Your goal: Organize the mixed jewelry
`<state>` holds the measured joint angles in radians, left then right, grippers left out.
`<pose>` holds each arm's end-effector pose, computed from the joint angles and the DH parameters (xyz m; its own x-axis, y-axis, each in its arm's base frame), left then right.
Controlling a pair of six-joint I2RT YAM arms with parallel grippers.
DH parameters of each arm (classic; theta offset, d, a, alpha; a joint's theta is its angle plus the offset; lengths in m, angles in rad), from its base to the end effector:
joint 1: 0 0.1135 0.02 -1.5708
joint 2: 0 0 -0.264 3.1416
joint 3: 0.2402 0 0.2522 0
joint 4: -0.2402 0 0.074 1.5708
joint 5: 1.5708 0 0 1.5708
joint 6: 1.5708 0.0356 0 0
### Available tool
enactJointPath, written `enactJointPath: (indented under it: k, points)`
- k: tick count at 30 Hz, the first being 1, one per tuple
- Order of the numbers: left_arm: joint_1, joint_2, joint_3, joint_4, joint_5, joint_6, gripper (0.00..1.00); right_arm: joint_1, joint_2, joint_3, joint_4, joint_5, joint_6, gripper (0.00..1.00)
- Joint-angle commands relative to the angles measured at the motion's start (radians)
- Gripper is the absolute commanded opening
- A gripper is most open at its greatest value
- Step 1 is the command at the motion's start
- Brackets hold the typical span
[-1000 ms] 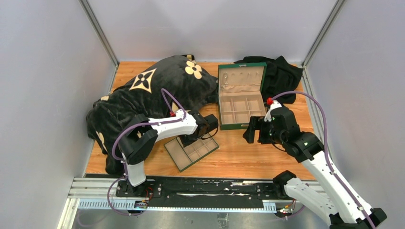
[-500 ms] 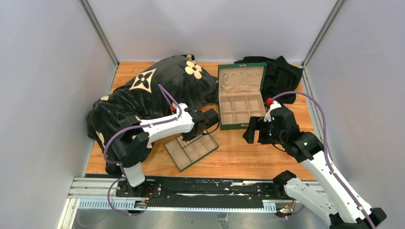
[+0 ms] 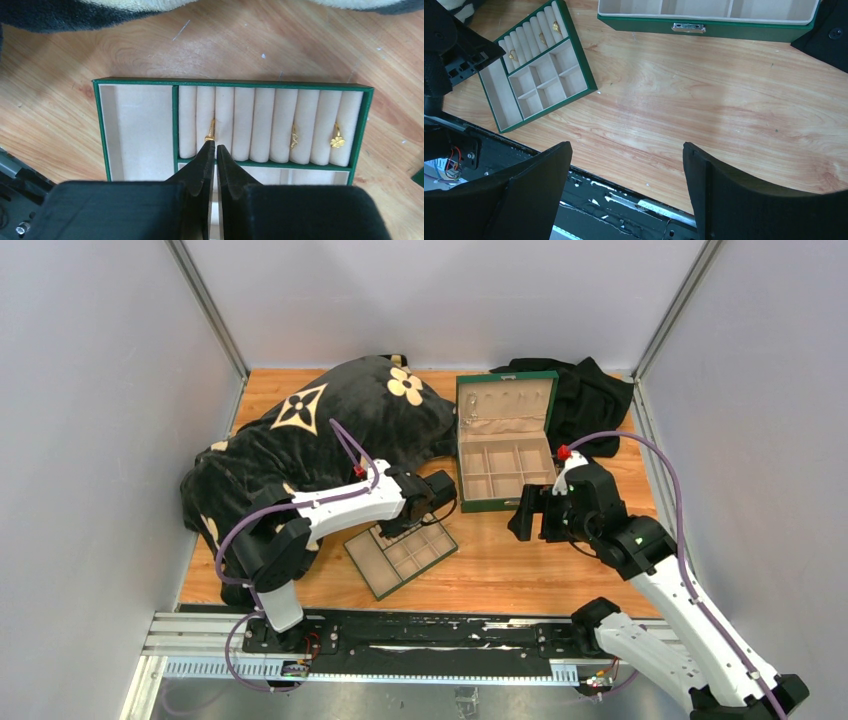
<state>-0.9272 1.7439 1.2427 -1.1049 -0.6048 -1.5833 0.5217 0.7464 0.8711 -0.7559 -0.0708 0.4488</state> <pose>0.1995 -0.2322 0.2053 -0.6625 -0.4875 -0.5686 -0.6080 0.7934 0.0282 0.1290 0.0770 0.3181 -0.6981 0.0979 -0.7093 -0.2705 0.8811 0.3879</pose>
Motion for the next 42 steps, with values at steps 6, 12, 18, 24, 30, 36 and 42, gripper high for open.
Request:
enactJointPath:
  k: [6,12,18,24,30,36,42]
  points:
    - [-0.009,0.023,-0.032,-0.013,0.001,-0.024,0.07,0.01,0.008,-0.02,-0.005,-0.011,0.001,0.87]
    - [-0.009,0.036,-0.032,-0.012,0.008,-0.023,0.06,0.011,0.012,-0.018,-0.002,-0.013,0.0,0.87]
    - [-0.009,0.043,-0.035,-0.011,0.004,-0.026,0.06,0.01,0.008,-0.021,-0.003,-0.012,0.0,0.87]
    - [-0.008,0.061,-0.034,-0.009,-0.002,-0.024,0.05,0.01,0.007,-0.023,-0.004,-0.01,0.0,0.87]
    - [-0.007,0.066,-0.033,-0.006,-0.01,-0.019,0.04,0.01,0.007,-0.024,-0.005,-0.01,0.001,0.87]
    - [-0.006,0.064,-0.049,0.028,-0.003,-0.003,0.03,0.01,0.007,-0.024,-0.005,-0.01,0.001,0.87]
    - [0.007,0.069,-0.07,0.061,0.02,0.015,0.03,0.01,0.003,-0.028,-0.006,-0.009,0.002,0.87]
